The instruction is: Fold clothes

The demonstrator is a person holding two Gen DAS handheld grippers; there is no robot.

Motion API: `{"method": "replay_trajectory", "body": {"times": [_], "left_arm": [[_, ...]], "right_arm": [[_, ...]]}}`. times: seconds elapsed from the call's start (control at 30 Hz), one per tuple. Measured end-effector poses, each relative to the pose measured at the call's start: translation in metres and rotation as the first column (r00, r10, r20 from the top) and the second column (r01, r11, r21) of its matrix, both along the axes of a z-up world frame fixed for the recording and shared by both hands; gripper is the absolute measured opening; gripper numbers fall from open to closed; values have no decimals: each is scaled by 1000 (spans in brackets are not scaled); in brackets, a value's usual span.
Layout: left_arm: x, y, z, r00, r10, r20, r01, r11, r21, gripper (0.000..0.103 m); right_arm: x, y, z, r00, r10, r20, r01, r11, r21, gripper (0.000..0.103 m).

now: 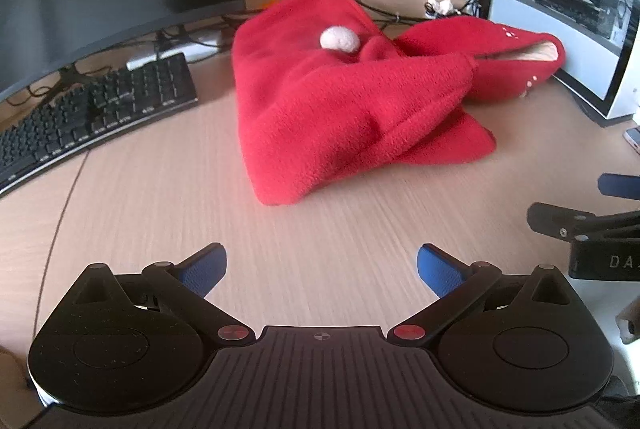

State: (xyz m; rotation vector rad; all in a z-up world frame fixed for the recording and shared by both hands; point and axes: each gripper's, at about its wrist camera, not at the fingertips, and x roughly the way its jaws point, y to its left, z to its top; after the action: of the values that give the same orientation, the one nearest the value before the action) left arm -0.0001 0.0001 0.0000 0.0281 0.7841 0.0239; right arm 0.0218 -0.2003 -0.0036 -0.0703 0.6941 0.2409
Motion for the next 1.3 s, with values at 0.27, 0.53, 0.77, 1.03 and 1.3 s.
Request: {"method": "replay_trajectory", "body": {"times": [0.27,0.53,0.77,1.03,1.3], "left_arm": [[0,1,0,1000,-6,-10,6,1000,-6,103],[7,2,6,999,-15,-33,15,1000,-5,103],[8,2,6,999,-19,-34,19,1000,-3,103],[9,2,8,999,-19,-37,19,1000,-3,103],[10,1,8,999,-15,-40,14,1000,-1,103]], "right_arm": [[1,2,0,1000,-6,-17,6,1000,10,103],[4,-2,-1,1000,2,-26,-1,1000,31,103],[3,-3,-2,1000,-7,-29,8,999,35,103],[3,-5,-1,999,1,-32,0,999,45,103],[4,-4,-2,1000,2,-29,-1,999,44,103]]}}
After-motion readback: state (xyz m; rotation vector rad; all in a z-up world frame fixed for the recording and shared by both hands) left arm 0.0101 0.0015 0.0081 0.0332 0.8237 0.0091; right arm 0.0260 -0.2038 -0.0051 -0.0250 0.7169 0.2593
